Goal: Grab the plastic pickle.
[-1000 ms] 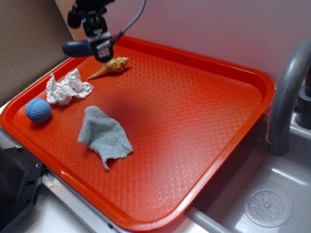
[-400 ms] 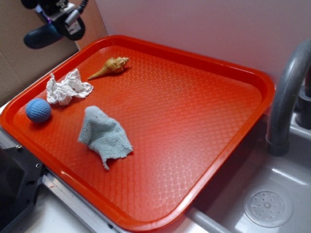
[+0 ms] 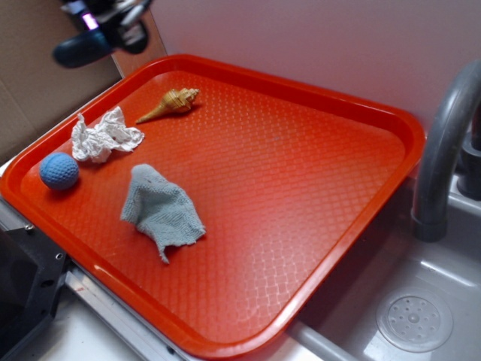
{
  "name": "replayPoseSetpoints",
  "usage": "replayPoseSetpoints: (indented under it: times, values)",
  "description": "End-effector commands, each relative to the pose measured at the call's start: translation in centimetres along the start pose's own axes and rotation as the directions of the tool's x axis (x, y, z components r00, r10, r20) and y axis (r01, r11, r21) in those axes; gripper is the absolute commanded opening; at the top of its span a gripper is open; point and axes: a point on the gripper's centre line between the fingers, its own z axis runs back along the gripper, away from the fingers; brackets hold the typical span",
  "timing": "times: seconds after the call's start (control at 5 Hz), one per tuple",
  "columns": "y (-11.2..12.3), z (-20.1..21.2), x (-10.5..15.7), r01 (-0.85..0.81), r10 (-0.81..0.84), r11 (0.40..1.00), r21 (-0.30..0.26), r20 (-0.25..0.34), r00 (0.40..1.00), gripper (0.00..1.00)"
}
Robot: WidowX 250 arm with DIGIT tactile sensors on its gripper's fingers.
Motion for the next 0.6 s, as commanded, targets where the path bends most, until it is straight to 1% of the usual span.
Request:
replayPoseSetpoints:
  times: [0.0,0.2,0.4]
  values:
    - [-1.97,1.56,1.77,0.004,-0.003,1.000,-0.004,0.059,0.998,0.00]
    - [-1.94,1.60,1.59,0.013,-0.011,1.000,-0.014,0.086,0.996,0.00]
    - [-1.76,1.24,1.83,0.012,-0.011,1.000,-0.010,0.063,0.998,0.00]
